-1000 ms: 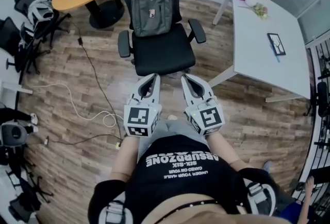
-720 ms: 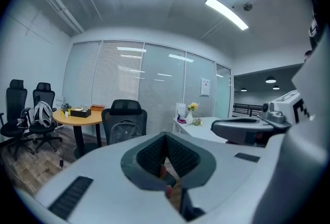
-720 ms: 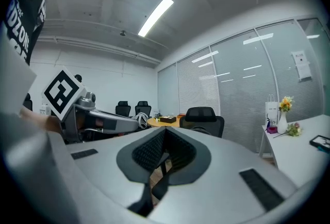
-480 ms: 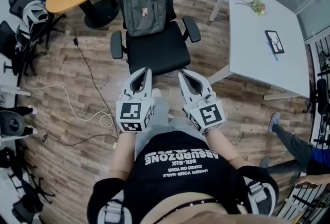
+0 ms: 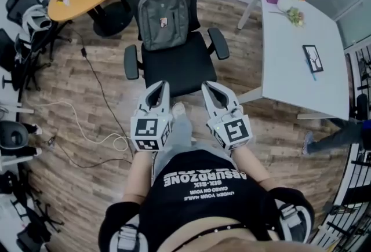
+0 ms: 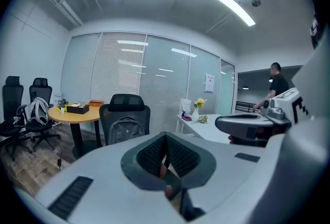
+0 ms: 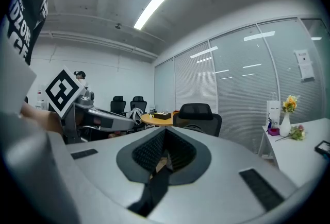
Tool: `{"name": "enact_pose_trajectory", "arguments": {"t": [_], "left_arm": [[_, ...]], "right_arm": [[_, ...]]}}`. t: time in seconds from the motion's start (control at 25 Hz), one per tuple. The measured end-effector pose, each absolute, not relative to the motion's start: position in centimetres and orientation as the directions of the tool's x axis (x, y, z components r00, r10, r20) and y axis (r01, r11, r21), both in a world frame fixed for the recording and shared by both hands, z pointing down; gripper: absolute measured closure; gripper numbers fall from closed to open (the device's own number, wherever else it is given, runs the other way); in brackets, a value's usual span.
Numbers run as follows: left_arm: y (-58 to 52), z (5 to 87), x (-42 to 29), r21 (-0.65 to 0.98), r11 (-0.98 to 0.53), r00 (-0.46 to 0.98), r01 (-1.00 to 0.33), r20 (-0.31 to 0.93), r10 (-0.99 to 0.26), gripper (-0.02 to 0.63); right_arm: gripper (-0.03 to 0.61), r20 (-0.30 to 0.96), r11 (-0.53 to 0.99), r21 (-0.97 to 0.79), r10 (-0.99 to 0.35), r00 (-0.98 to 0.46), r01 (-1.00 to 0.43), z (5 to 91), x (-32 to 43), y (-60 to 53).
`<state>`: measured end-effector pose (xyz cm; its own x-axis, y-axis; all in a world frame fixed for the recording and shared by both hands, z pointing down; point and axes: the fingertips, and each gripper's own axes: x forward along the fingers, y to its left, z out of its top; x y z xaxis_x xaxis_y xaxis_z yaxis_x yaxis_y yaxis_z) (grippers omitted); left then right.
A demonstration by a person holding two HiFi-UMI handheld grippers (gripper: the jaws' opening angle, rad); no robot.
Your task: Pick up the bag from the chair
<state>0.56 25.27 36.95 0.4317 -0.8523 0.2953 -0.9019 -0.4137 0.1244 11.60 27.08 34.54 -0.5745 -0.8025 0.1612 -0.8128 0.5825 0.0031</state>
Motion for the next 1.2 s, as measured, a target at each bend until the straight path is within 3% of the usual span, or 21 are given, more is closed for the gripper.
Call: {"name": "enact_pose_trajectory", "arguments": {"t": [0.72,1.2], "left_arm": [[5.7,39.3,-6.9,0.156,-0.366,0.397,-0.918,0.311,-0.863,0.597],[-3.9,41.1,-10.0,0.095,-0.378,0.387,-0.921,0.338,-0.858,0.595]], "right_arm": [[0.561,0.235,0.586,0.045,-0.793,-0.561,-0.809,37.1,6.0,6.8],[0.56,0.304,0.584,0.059,-0.783,-0.543,-0.81,39.9,5.2,-2.2]]}}
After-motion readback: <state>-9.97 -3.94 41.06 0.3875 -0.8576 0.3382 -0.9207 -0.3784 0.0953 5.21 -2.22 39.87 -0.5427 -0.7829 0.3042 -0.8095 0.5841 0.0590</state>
